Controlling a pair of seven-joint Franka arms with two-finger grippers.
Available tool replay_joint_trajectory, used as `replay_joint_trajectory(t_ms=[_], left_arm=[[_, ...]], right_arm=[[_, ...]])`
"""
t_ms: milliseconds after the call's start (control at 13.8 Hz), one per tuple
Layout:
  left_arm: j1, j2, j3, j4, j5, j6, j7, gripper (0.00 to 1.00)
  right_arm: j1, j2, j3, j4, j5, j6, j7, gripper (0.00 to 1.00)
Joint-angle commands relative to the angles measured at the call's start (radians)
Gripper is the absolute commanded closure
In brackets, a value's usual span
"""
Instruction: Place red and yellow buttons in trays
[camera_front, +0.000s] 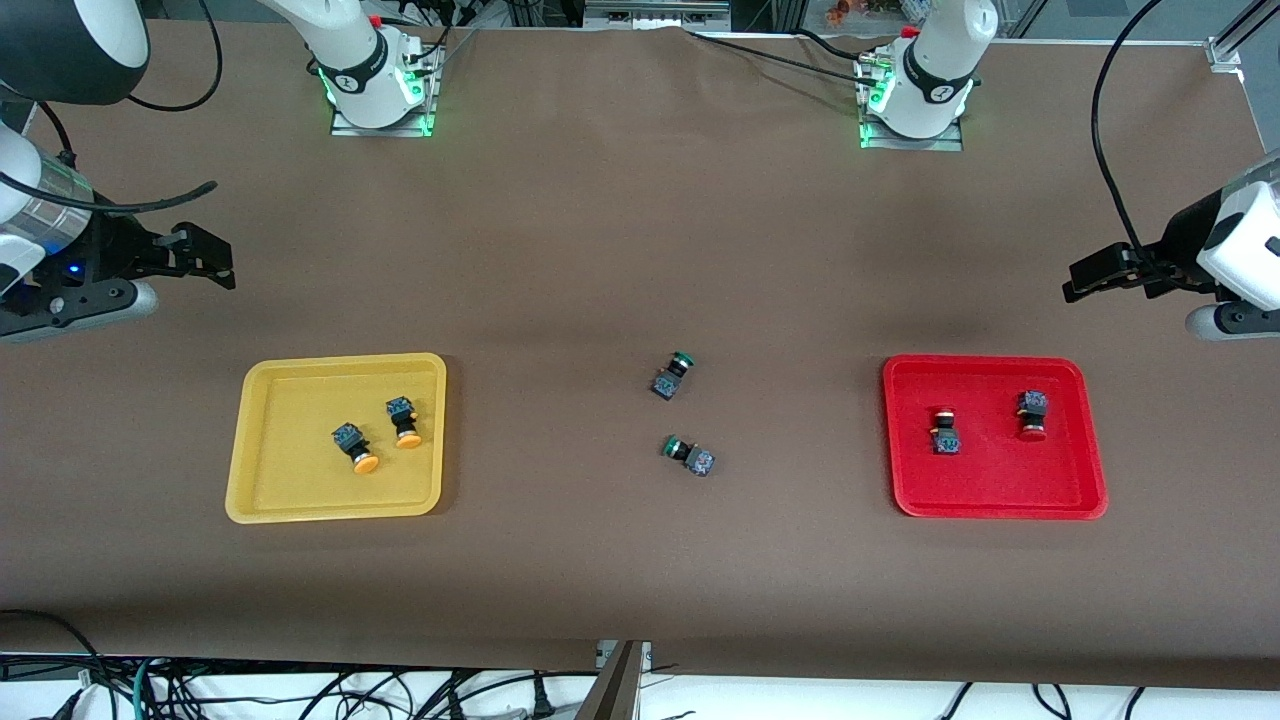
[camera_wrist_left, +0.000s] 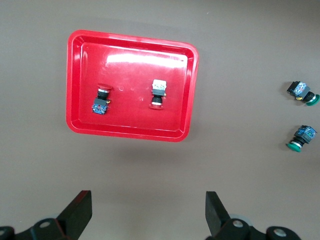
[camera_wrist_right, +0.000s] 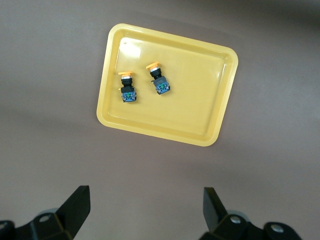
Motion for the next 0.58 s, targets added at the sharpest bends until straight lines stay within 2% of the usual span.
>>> replay_joint_trajectory(t_ms=[0,507], left_arm=[[0.0,0.022,0.002,0.045,0.028,-0.032,-0.004,0.0],[-0.008,0.033,-0.001,0.046,0.083,-0.032,-0.001,0.0]], right_arm=[[-0.001,0.007,0.002,0.016,0.0,0.016,0.017,0.0],[0.008,0.007,0.002,0.017,-0.001,0.016,0.017,0.0]])
